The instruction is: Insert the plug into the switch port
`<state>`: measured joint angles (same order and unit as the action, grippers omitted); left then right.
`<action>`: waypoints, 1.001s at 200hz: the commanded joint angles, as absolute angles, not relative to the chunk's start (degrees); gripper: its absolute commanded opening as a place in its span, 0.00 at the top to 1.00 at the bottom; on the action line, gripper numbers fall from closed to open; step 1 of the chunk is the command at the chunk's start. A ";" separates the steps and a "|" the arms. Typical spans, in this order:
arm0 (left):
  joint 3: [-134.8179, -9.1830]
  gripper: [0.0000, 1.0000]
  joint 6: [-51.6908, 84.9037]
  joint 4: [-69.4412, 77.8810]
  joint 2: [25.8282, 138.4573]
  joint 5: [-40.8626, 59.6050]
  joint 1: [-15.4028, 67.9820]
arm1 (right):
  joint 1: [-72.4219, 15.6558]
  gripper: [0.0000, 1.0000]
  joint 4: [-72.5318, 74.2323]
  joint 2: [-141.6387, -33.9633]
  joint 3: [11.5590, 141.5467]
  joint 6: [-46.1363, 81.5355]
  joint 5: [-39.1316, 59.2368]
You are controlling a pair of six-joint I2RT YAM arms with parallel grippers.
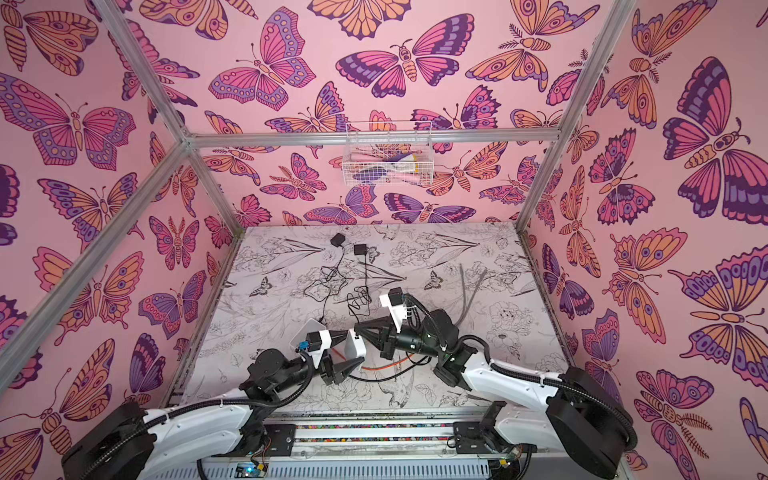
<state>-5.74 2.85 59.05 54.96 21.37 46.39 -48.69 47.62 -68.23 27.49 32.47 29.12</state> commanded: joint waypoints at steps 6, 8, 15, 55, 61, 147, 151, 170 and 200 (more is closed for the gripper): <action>-5.88 1.00 2.78 64.70 52.65 20.25 46.58 | -49.26 1.00 43.50 -67.79 27.00 30.85 28.32; -5.89 1.00 2.74 64.69 52.60 20.18 46.58 | -49.23 1.00 43.62 -67.84 26.99 30.85 28.46; -6.10 1.00 2.82 64.75 52.56 20.22 46.63 | -49.30 1.00 43.93 -68.02 26.98 30.85 28.53; -6.09 1.00 3.38 65.38 52.49 18.96 46.59 | -50.57 1.00 43.71 -69.24 27.29 29.30 28.38; -6.06 1.00 3.68 65.30 52.39 18.38 46.58 | -50.92 1.00 43.04 -69.39 27.46 28.73 28.00; -5.53 1.00 4.72 62.96 47.57 12.75 46.58 | -54.82 1.00 35.92 -70.72 28.56 23.15 22.88; -5.34 1.00 4.69 62.85 47.03 12.54 46.58 | -54.84 1.00 35.97 -70.83 28.59 23.19 22.79; -5.17 1.00 4.63 62.04 45.25 12.14 46.63 | -54.87 1.00 36.03 -71.40 28.48 23.08 22.61; -4.93 1.00 4.36 60.49 42.65 11.47 46.59 | -55.07 1.00 35.83 -72.22 28.56 23.23 22.26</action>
<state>-3.92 4.14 51.18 46.24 15.18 46.89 -54.04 44.40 -70.08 29.71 23.94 20.82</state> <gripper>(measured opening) 0.707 0.071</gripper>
